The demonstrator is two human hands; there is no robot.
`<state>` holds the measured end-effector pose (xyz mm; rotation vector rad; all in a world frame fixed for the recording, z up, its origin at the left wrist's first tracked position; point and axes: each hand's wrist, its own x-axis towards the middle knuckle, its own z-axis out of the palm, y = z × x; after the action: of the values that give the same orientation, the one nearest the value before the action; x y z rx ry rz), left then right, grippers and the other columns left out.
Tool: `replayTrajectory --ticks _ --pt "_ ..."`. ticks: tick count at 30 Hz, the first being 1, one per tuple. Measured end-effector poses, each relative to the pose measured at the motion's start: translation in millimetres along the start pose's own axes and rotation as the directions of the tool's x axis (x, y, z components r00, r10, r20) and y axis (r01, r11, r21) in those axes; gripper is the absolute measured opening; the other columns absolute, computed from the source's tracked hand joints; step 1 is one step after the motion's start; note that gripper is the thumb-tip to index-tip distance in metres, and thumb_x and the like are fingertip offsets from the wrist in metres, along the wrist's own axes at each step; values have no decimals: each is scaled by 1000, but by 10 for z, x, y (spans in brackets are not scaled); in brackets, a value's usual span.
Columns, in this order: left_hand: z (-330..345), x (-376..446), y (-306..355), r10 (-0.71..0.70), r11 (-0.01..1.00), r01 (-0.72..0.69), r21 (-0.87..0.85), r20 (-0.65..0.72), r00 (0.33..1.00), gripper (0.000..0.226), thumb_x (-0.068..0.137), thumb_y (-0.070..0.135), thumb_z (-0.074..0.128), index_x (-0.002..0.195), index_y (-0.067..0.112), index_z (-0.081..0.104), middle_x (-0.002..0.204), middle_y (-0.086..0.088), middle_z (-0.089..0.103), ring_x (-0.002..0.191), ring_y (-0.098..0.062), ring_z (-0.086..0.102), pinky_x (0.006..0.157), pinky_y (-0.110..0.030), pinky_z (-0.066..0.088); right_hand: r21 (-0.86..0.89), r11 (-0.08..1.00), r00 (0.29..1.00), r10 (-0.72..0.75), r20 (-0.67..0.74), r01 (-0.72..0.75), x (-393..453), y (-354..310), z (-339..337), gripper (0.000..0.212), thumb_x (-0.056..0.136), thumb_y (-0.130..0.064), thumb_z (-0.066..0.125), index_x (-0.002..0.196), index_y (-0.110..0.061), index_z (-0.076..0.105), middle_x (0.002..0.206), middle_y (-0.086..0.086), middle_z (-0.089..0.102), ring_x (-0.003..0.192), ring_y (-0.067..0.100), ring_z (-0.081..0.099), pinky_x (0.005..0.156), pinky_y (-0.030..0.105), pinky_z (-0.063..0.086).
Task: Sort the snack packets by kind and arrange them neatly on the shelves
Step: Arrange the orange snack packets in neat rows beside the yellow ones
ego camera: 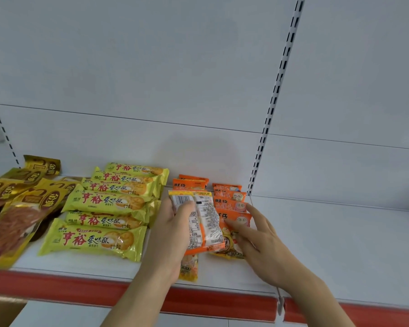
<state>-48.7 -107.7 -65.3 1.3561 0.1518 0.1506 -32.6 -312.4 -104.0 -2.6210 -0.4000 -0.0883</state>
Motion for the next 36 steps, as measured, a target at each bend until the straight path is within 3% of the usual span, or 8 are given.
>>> replayTrajectory --ticks 6,10,13,18,22,25,29,36 --pt "35 -43 11 16 1000 -16 18 12 1000 10 106 20 56 105 20 66 100 -5 79 89 -24 79 80 -56 64 135 991 971 42 -235 -11 -126 -155 -81 45 103 -41 41 148 -45 38 161 -16 19 147 6 22 117 34 32" --pt "101 -108 33 88 993 -95 70 101 991 13 107 20 56 111 19 69 102 -1 80 93 -20 78 86 -54 63 462 887 946 153 -287 -3 -234 -482 -198 31 94 -51 54 122 -40 61 101 -26 68 93 -7 62 80 14 49" --pt "156 -157 38 122 986 -139 94 167 978 15 107 28 55 113 25 69 105 2 79 99 -17 77 93 -54 59 504 863 980 82 -182 21 -274 -638 -209 14 95 -42 63 103 -33 69 74 -5 68 63 5 57 62 24 45" --pt "112 -201 108 84 992 -99 80 172 981 70 88 85 26 117 41 72 120 15 72 116 -5 66 101 -35 50 570 804 884 130 -448 171 -305 -536 -230 35 88 -1 72 90 -36 70 100 -13 73 94 7 69 83 18 51" --pt "115 -228 116 26 965 -91 247 257 966 20 99 51 59 117 42 62 109 17 73 96 6 69 78 -17 50 406 866 834 -21 -552 290 -287 -439 -166 50 84 13 67 86 -36 72 134 -15 59 126 9 57 94 19 48" --pt "129 -224 32 81 965 -131 225 217 973 33 96 21 73 118 43 61 108 9 78 96 -3 74 91 -34 58 454 835 836 -13 -549 312 -288 -423 -135 50 90 11 62 91 -37 76 143 -15 52 129 5 53 92 17 49" --pt "142 -225 21 183 947 -209 244 124 975 35 94 17 75 109 43 57 105 11 75 86 -1 73 77 -28 61 739 643 922 129 -365 202 -365 -566 -198 31 100 -18 54 121 -37 68 118 -7 72 111 12 67 91 31 56" --pt "39 -149 -111 400 686 -498 531 296 867 16 99 23 67 112 31 73 103 25 70 99 9 64 81 -7 47 561 828 929 208 -306 -1 -376 -474 -156 43 91 -24 72 129 -41 63 100 -24 70 90 2 69 76 17 54"
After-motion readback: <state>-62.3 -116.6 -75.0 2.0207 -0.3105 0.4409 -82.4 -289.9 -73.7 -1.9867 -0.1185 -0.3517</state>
